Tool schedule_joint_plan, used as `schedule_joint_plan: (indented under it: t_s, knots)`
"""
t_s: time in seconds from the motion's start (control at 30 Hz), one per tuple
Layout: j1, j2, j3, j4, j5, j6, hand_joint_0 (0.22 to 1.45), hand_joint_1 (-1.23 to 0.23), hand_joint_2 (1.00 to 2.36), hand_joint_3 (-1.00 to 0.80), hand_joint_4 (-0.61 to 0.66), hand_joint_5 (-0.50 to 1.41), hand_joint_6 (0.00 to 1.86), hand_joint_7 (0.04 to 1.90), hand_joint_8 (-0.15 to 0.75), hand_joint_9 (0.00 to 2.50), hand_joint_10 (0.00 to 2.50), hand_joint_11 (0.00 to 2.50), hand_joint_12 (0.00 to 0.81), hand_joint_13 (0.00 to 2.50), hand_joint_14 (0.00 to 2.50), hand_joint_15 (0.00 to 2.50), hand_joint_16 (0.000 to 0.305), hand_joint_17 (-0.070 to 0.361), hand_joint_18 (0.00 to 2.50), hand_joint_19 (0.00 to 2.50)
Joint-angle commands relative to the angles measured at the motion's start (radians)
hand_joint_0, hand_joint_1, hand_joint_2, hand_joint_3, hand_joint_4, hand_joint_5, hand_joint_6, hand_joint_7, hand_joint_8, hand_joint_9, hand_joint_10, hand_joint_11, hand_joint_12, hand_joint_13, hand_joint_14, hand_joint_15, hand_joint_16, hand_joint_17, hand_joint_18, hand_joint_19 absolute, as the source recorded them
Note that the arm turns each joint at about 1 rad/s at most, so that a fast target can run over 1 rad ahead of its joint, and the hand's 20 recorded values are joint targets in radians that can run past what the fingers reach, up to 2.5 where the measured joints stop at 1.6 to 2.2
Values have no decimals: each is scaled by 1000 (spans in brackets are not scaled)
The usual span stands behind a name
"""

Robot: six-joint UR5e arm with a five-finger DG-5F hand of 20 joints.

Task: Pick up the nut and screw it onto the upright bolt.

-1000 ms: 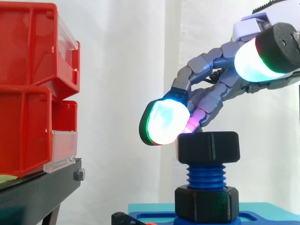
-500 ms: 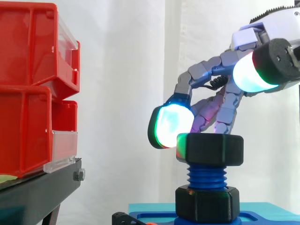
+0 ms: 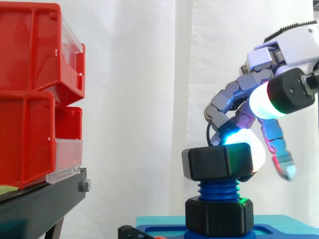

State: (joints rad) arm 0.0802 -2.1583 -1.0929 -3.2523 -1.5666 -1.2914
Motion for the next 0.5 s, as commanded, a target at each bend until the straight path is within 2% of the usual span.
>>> schedule_joint_plan:
  t_s: [0.0,0.03,0.13,0.23,0.3,0.37,0.47]
  knots:
    - [-11,0,8,-15,-3,-14,528,-320,1000,-500,72,106,500,1445,134,1650,5,107,199,876,0,0,20,46,653,0]
    - [-13,0,13,-18,-3,-17,528,-318,1000,-500,68,105,500,1461,138,1664,4,123,197,884,0,0,20,45,657,0]
    - [-17,0,38,-46,-6,-32,518,-291,1000,-500,112,66,502,1367,227,1545,5,140,227,827,0,0,23,51,567,0]
    - [-27,0,97,-119,-9,-54,507,-278,1000,-500,184,15,505,1217,275,1418,5,151,267,765,0,0,27,61,492,0]
    - [-31,0,120,-152,-7,-63,503,-277,1000,-500,242,-31,505,1042,284,1344,6,155,281,717,0,0,29,65,447,0]
    - [-37,0,163,-196,-9,-71,500,-279,1000,-500,255,-63,504,942,283,1285,5,148,295,693,0,0,31,70,415,0]
    - [-40,0,196,-213,-9,-75,494,-282,1000,-500,232,-99,503,821,292,1187,4,114,321,645,0,0,35,79,393,0]
